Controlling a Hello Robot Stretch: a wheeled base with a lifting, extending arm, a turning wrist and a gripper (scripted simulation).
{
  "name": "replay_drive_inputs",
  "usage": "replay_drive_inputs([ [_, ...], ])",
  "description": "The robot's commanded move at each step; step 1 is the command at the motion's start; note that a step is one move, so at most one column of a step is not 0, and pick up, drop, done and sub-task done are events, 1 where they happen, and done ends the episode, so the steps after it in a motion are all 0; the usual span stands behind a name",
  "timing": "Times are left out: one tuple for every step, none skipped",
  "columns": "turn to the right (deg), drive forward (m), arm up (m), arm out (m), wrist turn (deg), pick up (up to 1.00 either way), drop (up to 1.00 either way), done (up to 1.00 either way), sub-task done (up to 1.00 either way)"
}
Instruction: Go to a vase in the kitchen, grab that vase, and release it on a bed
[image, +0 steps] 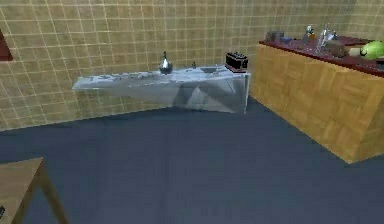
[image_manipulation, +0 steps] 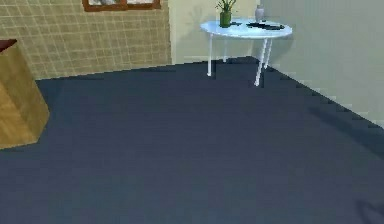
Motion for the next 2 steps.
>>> replay_drive_inputs([
  [6.0, 0.00, 0.00, 0.00, 0.0, 0.00, 0.00, 0.00, 0.00],
  [0.0, 0.40, 0.00, 0.00, 0.0, 0.00, 0.00, 0.00, 0.00],
])
